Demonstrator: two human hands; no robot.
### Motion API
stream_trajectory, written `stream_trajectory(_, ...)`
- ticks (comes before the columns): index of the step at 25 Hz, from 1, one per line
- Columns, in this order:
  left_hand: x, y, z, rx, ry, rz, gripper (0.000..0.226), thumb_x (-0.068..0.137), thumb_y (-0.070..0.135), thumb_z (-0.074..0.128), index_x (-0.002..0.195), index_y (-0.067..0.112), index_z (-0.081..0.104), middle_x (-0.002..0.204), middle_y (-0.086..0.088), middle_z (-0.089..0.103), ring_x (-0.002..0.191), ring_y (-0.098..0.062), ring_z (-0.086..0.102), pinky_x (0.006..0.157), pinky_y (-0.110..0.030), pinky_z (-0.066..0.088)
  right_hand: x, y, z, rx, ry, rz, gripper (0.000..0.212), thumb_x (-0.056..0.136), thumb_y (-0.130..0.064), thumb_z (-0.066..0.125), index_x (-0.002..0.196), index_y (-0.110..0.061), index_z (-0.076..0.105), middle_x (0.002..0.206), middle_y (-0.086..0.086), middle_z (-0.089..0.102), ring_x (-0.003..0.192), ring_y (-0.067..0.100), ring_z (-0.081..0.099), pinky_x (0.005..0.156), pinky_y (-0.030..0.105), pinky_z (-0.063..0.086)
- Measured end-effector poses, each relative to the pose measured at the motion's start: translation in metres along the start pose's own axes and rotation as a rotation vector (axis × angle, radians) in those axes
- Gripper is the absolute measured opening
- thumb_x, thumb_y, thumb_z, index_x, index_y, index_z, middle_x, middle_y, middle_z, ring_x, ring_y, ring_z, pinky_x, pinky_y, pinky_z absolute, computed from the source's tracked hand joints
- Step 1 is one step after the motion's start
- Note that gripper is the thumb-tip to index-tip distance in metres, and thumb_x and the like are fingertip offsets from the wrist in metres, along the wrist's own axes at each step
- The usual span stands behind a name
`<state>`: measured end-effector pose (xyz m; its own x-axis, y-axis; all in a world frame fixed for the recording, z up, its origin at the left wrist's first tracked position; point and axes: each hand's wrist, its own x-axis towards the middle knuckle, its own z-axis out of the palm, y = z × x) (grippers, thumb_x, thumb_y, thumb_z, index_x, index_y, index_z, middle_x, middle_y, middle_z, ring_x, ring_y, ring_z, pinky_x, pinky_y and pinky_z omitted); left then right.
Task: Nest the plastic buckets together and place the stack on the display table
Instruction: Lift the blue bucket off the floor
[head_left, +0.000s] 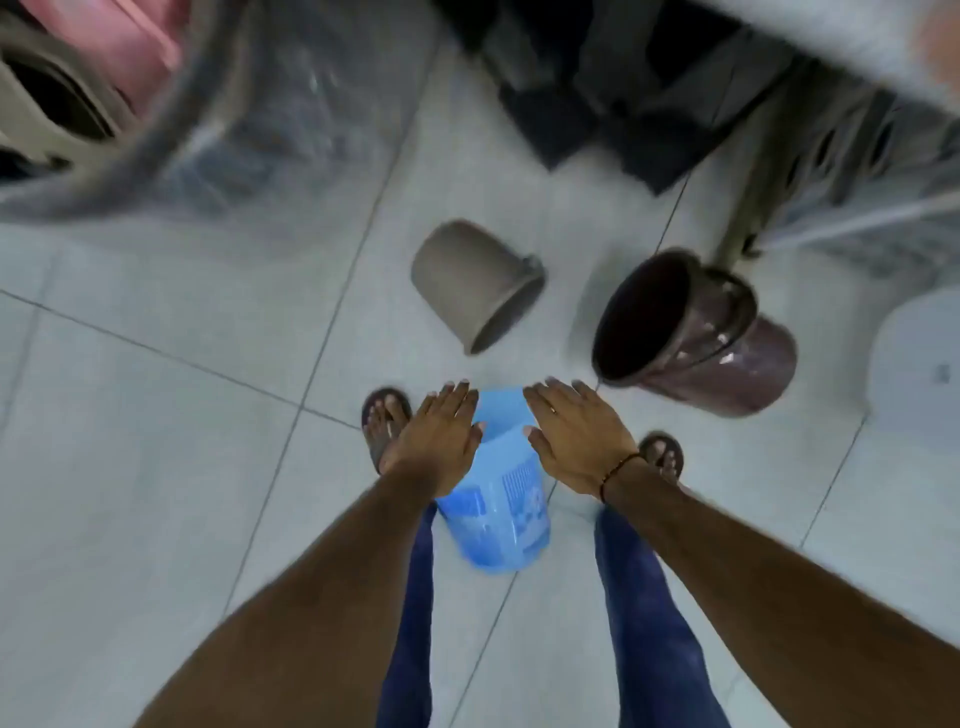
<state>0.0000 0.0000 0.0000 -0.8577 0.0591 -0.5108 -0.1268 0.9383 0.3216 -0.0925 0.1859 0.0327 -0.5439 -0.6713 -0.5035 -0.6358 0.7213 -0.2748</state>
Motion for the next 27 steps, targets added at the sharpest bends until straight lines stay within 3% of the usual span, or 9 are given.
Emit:
stream_trajectory(3, 0.004, -0.016, 0.076, -0.079, -0.168, -0.025, 0.048, 0.105, 0.022, 0.040, 0.148, 0.002, 0.033, 0.154, -0.018, 0.037, 0.142, -0.031, 0.034, 0.118, -0.041, 0.023, 0.029, -0.001, 0.084, -0.052, -0.161, -0.100, 0.055, 0.100, -0.029, 0.037, 0.148, -0.002, 0.029, 0.154, 0.015, 0.037, 0.144, 0.028, 0.028, 0.119, 0.044, 0.021)
stream_trajectory(5, -0.002, -0.030, 0.110, -0.100, -0.263, -0.024, 0.047, 0.104, 0.017, 0.040, 0.149, 0.003, 0.032, 0.146, -0.017, 0.047, 0.133, -0.033, 0.043, 0.111, -0.039, 0.031, 0.049, -0.003, 0.124, -0.090, -0.237, -0.189, 0.052, 0.102, -0.027, 0.037, 0.147, -0.002, 0.031, 0.152, 0.016, 0.039, 0.143, 0.028, 0.031, 0.120, 0.043, 0.020)
stream_trajectory(9, -0.005, -0.037, 0.128, -0.119, -0.252, -0.034, 0.032, 0.101, 0.015, 0.047, 0.132, 0.010, 0.050, 0.116, -0.010, 0.066, 0.106, -0.028, 0.062, 0.087, -0.037, 0.048, 0.062, 0.002, 0.154, -0.121, -0.329, -0.292, 0.023, 0.099, -0.015, 0.041, 0.111, -0.013, 0.060, 0.111, 0.009, 0.068, 0.107, 0.028, 0.061, 0.117, 0.037, 0.027)
stream_trajectory(11, -0.015, -0.026, 0.116, -0.111, -0.268, -0.021, 0.026, 0.101, 0.018, 0.047, 0.125, 0.013, 0.055, 0.109, -0.006, 0.068, 0.100, -0.025, 0.065, 0.081, -0.036, 0.051, 0.049, 0.004, 0.145, -0.115, -0.352, -0.326, 0.019, 0.098, -0.015, 0.044, 0.099, -0.015, 0.064, 0.099, 0.007, 0.071, 0.097, 0.028, 0.065, 0.105, 0.036, 0.040)
stream_trajectory(12, -0.021, -0.017, 0.107, -0.091, -0.280, 0.006, 0.023, 0.100, 0.018, 0.048, 0.122, 0.015, 0.056, 0.107, -0.004, 0.069, 0.097, -0.024, 0.066, 0.079, -0.035, 0.051, 0.038, 0.004, 0.136, -0.115, -0.368, -0.332, 0.019, 0.099, -0.018, 0.046, 0.096, -0.016, 0.064, 0.096, 0.007, 0.071, 0.094, 0.028, 0.065, 0.089, 0.036, 0.047)
stream_trajectory(14, -0.038, 0.006, 0.084, -0.051, -0.320, 0.030, 0.021, 0.097, 0.016, 0.053, 0.117, 0.017, 0.058, 0.101, 0.000, 0.071, 0.092, -0.022, 0.067, 0.078, -0.033, 0.052, 0.013, 0.007, 0.112, -0.120, -0.414, -0.323, 0.020, 0.099, -0.025, 0.048, 0.094, -0.017, 0.066, 0.092, 0.005, 0.070, 0.089, 0.028, 0.066, 0.061, 0.034, 0.040)
stream_trajectory(17, -0.064, 0.052, 0.054, -0.031, -0.316, 0.003, 0.019, 0.090, 0.012, 0.063, 0.108, 0.017, 0.065, 0.092, 0.001, 0.074, 0.083, -0.022, 0.070, 0.071, -0.031, 0.055, -0.026, 0.009, 0.073, -0.177, -0.453, -0.309, 0.013, 0.095, -0.023, 0.056, 0.095, -0.018, 0.068, 0.091, 0.005, 0.068, 0.083, 0.029, 0.067, 0.058, 0.033, 0.036)
stream_trajectory(22, -0.082, 0.126, 0.066, 0.073, -0.231, -0.037, 0.037, 0.064, -0.003, 0.080, 0.098, 0.009, 0.073, 0.091, -0.006, 0.078, 0.080, -0.021, 0.074, 0.069, -0.030, 0.062, -0.075, 0.024, 0.059, -0.291, -0.469, -0.304, 0.021, 0.082, 0.001, 0.057, 0.087, -0.017, 0.067, 0.085, 0.005, 0.069, 0.080, 0.028, 0.066, 0.058, 0.032, 0.039)
stream_trajectory(27, -0.075, 0.164, 0.161, 0.141, -0.201, -0.140, 0.036, 0.077, 0.004, 0.075, 0.113, 0.004, 0.069, 0.108, -0.011, 0.075, 0.100, -0.025, 0.072, 0.089, -0.035, 0.058, -0.090, 0.052, 0.115, -0.386, -0.503, -0.373, 0.021, 0.077, 0.000, 0.063, 0.077, -0.020, 0.067, 0.076, 0.000, 0.070, 0.071, 0.023, 0.068, 0.057, 0.028, 0.045)
